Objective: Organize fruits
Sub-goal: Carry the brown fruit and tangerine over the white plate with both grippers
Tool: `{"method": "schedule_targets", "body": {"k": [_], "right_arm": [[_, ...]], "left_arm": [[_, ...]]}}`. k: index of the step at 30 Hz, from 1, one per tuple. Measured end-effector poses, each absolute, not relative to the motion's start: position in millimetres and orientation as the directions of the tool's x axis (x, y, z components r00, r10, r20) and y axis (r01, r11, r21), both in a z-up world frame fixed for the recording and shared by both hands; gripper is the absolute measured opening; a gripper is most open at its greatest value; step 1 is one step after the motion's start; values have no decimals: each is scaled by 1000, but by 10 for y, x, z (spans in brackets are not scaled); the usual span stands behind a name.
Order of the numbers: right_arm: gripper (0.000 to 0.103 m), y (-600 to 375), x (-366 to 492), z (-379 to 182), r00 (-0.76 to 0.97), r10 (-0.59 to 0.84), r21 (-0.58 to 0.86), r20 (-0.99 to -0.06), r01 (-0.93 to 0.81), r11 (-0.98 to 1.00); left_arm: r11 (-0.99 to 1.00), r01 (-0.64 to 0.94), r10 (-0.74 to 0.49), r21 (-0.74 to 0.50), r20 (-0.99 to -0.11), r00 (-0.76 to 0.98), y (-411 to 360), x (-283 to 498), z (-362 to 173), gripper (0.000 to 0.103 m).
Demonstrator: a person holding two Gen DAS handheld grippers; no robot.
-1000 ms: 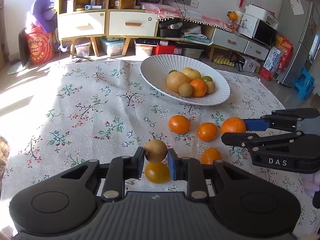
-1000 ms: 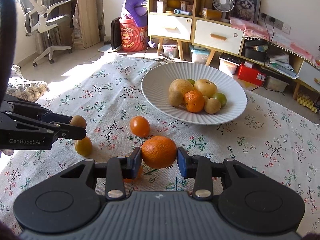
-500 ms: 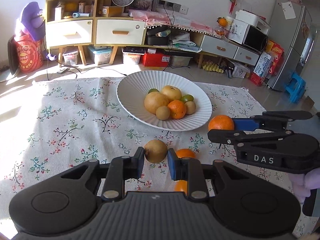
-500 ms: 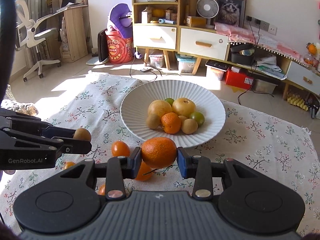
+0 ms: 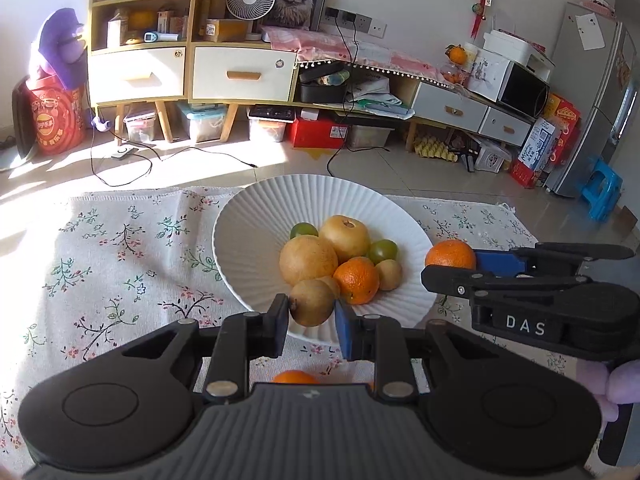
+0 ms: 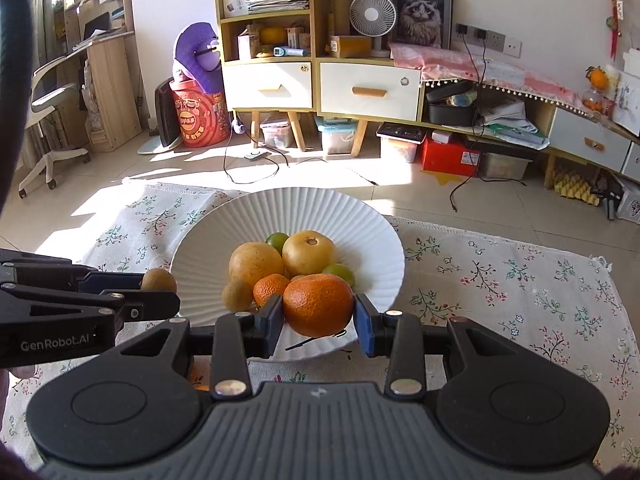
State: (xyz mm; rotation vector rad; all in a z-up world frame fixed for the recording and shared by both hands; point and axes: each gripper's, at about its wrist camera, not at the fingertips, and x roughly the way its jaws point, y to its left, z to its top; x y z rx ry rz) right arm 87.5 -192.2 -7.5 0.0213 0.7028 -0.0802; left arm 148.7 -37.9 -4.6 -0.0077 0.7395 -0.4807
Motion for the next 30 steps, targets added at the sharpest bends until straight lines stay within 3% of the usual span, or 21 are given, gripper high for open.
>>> {"method": "schedule_targets", "body": {"k": [10,30], "right_arm": [[35,-2145,1205,-181,767,-64,7,-639,89,996],[37,-2255,1410,-270,748,-41,41,-662,91,995]], "left_arm": [[892,382,-442,-242,-648,620,-426,2055,-181,13],[887,361,-455,-288,-679,576,-326,2308,-274,16]]}}
